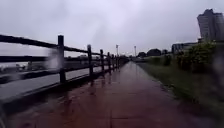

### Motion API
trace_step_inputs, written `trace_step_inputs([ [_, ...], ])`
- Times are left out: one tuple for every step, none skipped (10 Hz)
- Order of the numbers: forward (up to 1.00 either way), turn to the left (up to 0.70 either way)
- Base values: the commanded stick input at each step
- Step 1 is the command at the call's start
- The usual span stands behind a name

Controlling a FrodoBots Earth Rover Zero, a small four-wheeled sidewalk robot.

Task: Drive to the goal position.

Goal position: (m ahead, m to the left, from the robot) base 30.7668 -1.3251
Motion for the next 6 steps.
trace_step_inputs([
  [1.00,0.01],
  [1.00,0.01],
  [1.00,0.01],
  [1.00,0.01],
  [1.00,0.01],
  [1.00,0.01],
])
